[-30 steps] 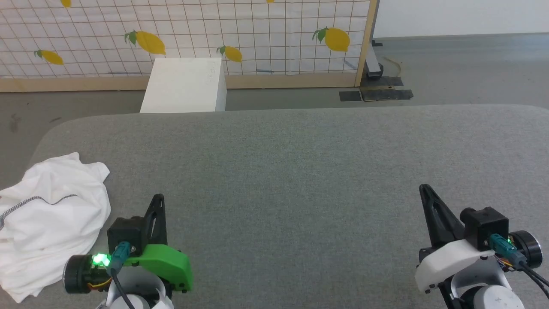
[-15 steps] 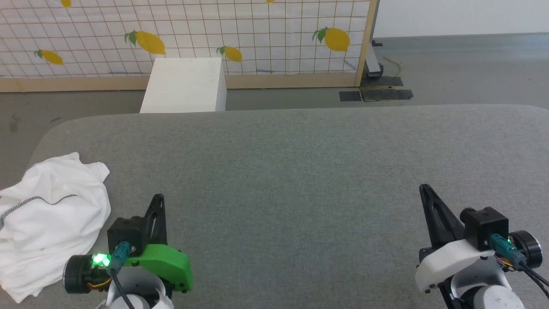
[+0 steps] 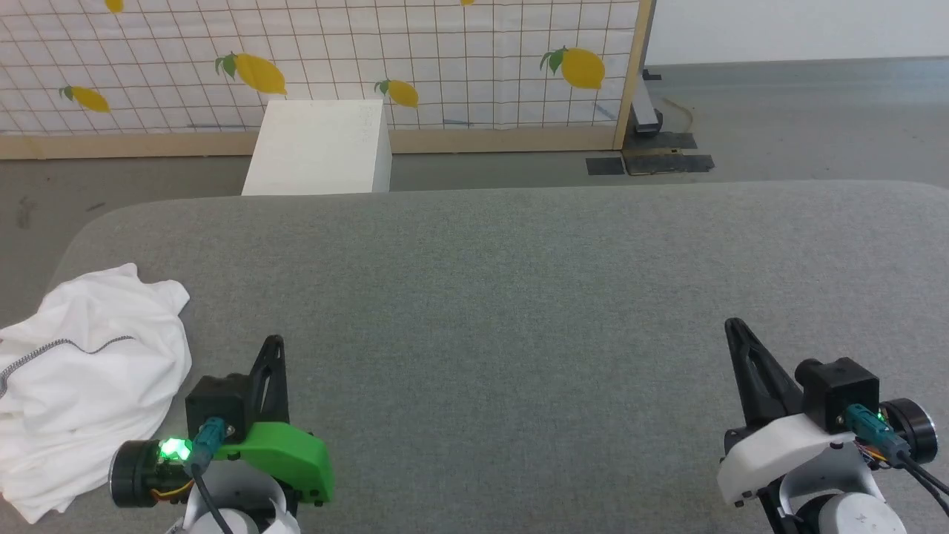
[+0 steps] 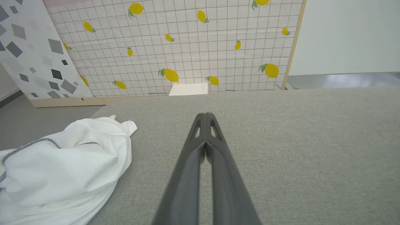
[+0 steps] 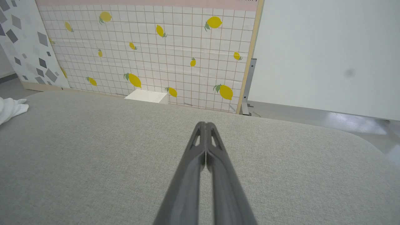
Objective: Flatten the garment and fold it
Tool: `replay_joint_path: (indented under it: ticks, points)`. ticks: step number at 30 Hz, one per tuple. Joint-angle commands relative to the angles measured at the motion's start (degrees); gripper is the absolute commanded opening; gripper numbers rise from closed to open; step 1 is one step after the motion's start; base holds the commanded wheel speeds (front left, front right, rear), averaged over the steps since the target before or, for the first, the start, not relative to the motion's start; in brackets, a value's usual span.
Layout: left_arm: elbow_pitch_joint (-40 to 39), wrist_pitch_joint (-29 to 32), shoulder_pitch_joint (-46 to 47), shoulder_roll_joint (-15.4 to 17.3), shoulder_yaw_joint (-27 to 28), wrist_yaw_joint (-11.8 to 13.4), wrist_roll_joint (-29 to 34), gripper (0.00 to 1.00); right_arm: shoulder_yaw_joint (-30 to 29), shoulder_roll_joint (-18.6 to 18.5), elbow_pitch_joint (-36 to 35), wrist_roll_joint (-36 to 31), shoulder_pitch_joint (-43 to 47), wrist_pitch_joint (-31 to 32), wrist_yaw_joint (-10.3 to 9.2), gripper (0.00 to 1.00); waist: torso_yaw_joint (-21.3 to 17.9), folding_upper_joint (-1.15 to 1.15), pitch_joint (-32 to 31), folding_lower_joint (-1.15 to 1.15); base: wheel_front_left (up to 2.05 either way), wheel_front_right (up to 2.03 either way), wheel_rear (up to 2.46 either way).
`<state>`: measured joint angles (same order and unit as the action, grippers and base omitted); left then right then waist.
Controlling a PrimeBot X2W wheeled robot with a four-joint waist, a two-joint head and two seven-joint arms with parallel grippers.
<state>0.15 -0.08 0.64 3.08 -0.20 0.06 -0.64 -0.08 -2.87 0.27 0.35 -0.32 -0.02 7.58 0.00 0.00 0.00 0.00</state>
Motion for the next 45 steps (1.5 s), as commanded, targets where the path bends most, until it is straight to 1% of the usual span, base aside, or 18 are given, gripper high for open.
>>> replay_joint_path:
  ticks: [1,2,10,18,26,39,45]
  points:
    - [-0.1,0.1,-0.6,-0.2,0.2,-0.1,0.6,0.00,0.1,0.0,-0.3,-0.3,0.3,0.0,-0.09,0.00,0.0,0.00,0.0,0.00,0.00,0.00,0.00]
    - [0.0,0.0,0.0,0.0,0.0,0.0,0.0,1.00,0.0,0.0,0.0,0.0,0.0,0.0,0.00,1.00,0.0,0.00,0.0,0.00,0.00,0.00,0.00]
    - [0.5,-0.5,0.3,0.0,-0.8,0.4,-0.5,1.00,-0.3,0.0,0.1,0.1,-0.1,-0.3,0.00,1.00,0.2,0.00,0.0,0.01,0.00,0.00,0.00]
    - [1.7,-1.5,1.2,0.0,-2.1,1.3,-1.2,1.00,-0.6,0.0,0.2,0.1,-0.2,-0.9,-0.01,1.00,1.7,0.00,0.1,0.01,0.00,0.00,0.00]
    - [2.6,-2.4,1.7,0.2,-2.9,2.1,-1.9,1.00,-0.7,0.0,0.2,0.2,-0.2,-1.5,-0.01,1.00,4.5,0.00,0.2,0.01,0.00,0.00,0.00]
    - [3.4,-4.1,1.9,0.9,-4.1,3.4,-3.0,1.00,-0.8,0.0,0.5,0.6,-0.2,-2.5,-0.02,1.00,10.3,0.00,0.4,0.01,0.00,0.00,0.00]
    - [3.7,-4.8,2.0,1.2,-4.6,4.1,-3.5,1.00,-0.8,0.0,0.7,0.8,-0.4,-3.0,-0.03,1.00,12.2,0.00,0.4,0.01,0.00,0.00,0.00]
